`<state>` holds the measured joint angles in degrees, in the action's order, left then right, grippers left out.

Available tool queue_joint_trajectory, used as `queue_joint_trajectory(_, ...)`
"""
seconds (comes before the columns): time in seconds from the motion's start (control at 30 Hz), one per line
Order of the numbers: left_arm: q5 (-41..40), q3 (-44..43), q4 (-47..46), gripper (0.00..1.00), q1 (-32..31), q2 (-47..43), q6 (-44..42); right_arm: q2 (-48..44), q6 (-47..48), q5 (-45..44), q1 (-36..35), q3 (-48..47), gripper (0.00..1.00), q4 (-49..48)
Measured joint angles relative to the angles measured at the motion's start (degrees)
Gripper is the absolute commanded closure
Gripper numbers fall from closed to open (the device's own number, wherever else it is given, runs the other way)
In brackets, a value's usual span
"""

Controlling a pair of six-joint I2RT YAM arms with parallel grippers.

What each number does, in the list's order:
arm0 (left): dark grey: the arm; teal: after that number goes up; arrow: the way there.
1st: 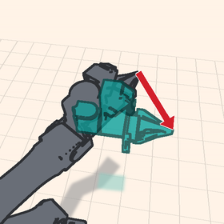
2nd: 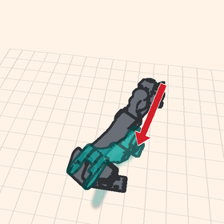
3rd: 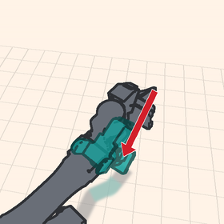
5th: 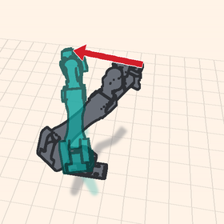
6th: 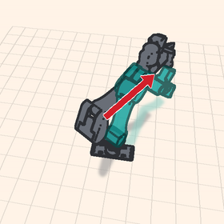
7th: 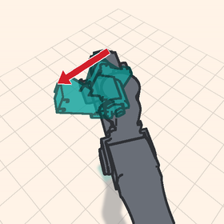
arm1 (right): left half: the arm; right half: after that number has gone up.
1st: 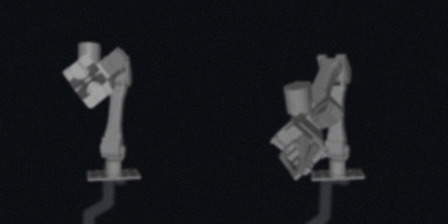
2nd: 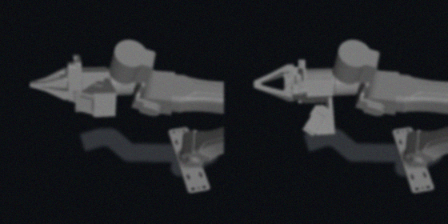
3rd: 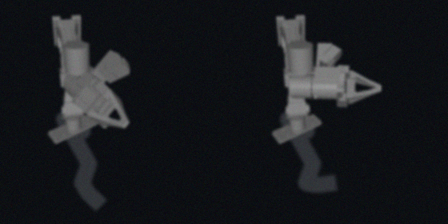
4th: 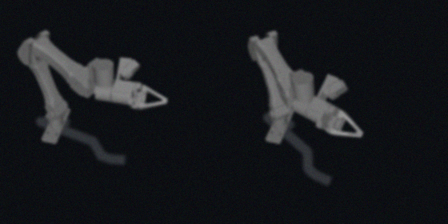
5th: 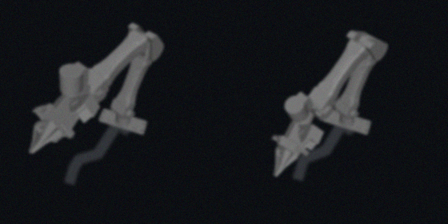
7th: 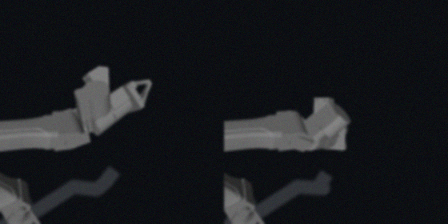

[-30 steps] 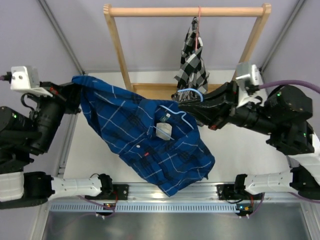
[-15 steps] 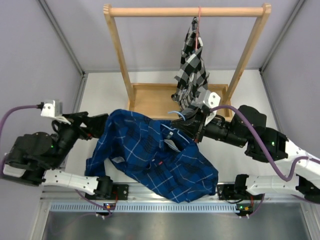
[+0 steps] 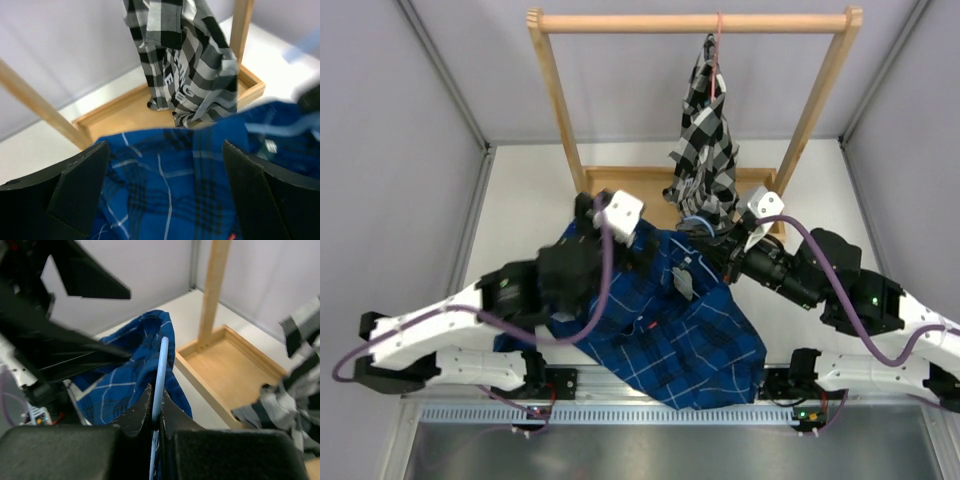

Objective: Place the shirt on the hanger

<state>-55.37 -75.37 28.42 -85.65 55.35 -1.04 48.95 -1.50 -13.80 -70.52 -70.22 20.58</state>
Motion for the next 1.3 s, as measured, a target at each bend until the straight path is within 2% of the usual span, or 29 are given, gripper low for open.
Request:
queue_joint_trajectory(0.03, 6.3, -1.9, -0.3, 0.03, 6.8, 3.4, 0.4, -0.7, 0.0, -1.8, 0.0, 1.2, 1.0, 0.0)
queue_joint_trajectory(0.13, 21.6, -1.2, -1.6, 0.02, 20.2, 7.9, 1.1, -2.4, 0.0, -4.6, 0.0, 4.6, 1.0, 0.2)
queue_joint_trajectory(0.2, 33.1, 2.2, -2.3, 0.02, 25.4, 6.7, 0.6, -3.1, 0.0, -4.8, 0.0, 6.3, 1.0, 0.4)
queue_joint_trajectory(0.3, 49.7, 3.8, -2.4, 0.04, 29.0, 3.9, -0.9, -3.9, 0.7, -4.6, 0.0, 7.6, 1.0, 0.5)
queue_joint_trajectory(0.43, 68.2, 1.4, -1.7, 0.07, 31.6, 4.1, -4.2, -4.0, 2.0, -4.3, 0.0, 7.9, 1.0, 0.3)
queue_joint_trajectory(0.5, 77.7, 0.3, -0.4, 0.15, 32.8, 5.0, -7.1, -3.9, 2.3, -3.9, 0.0, 8.0, 1.0, 0.3)
queue_joint_trajectory(0.67, 95.6, -3.3, 6.1, 0.24, 36.6, 10.3, -14.4, -4.3, 3.2, -0.9, 0.0, 8.0, 1.0, 0.3)
queue_joint_trajectory(0.8, 102.4, -6.5, 10.6, 0.25, 39.6, 15.8, -18.6, -7.0, 4.5, 2.5, 0.1, 9.1, 1.0, 0.5)
queue_joint_trajectory(1.0, 108.6, -6.5, 14.4, 0.2, 40.5, 17.7, -21.8, -10.3, 6.8, 9.8, 0.2, 9.9, 1.0, 1.2)
queue_joint_trajectory(1.3, 108.2, -6.7, 15.9, 0.16, 40.5, 17.4, -22.6, -10.3, 8.9, 12.4, 0.2, 9.9, 1.0, 1.8)
